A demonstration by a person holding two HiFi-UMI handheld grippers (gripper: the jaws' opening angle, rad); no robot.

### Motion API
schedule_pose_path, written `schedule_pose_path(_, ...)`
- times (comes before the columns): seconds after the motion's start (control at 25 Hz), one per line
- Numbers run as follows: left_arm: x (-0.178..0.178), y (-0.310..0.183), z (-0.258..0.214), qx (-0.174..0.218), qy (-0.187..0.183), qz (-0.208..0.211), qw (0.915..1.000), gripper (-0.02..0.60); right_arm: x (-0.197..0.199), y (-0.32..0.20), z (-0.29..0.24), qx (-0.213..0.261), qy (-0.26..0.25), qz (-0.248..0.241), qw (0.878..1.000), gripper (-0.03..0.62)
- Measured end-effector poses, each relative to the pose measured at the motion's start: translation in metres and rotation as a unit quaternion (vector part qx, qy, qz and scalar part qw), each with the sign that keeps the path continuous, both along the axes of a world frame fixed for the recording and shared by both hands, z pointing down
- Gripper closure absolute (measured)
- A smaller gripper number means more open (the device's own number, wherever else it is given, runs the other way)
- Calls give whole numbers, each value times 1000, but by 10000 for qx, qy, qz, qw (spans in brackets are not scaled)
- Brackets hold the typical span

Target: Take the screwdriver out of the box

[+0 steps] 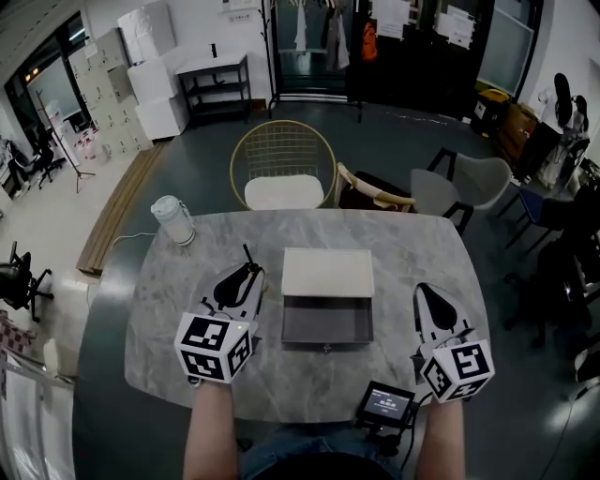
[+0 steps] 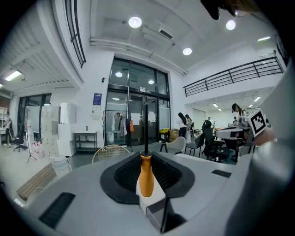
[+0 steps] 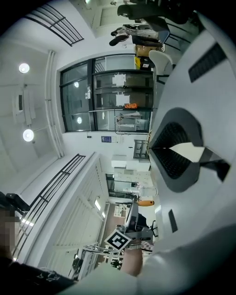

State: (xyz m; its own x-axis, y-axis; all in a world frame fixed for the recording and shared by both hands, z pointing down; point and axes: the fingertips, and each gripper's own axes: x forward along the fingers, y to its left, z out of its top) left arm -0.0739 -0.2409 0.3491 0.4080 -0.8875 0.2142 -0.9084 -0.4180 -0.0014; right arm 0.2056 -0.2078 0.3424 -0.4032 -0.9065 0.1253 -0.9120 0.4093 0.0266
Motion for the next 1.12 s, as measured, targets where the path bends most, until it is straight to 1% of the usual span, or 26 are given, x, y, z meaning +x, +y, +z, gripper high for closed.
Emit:
schedule_pose_path(0.16,-2,2,-19,212,57,-121,9997,497,5,-6,-22,204,47,15,9998,569)
schedule_pose_path(0.36,-7,-5,-36,443,167,-215,9986,497,10,-13,-35,413,119,82,9990,569)
schedule_pose_path(0.56,-10,-10,-48,620,375,-236,9971,497,15,-21,-47,631,227,157,9976,569)
schedule_pose_path(0.68,-11,-15,-51,675,348,-202,9969,497,16,-25,-53,772,205,169,9967,568)
schedule_pose_path(0.84,-7,-21,-52,717,305,-140,9969,497,17,-26,-61,1015,-15,27,9948,568)
schedule_pose_path(0.92,-5,-23,-51,714,271,-120,9970,497,18,-29,-59,1018,37,37,9948,568)
schedule_pose_path(1.12,-2,-26,-49,695,258,-104,9972,497,12,-36,-54,859,261,-6,9960,569)
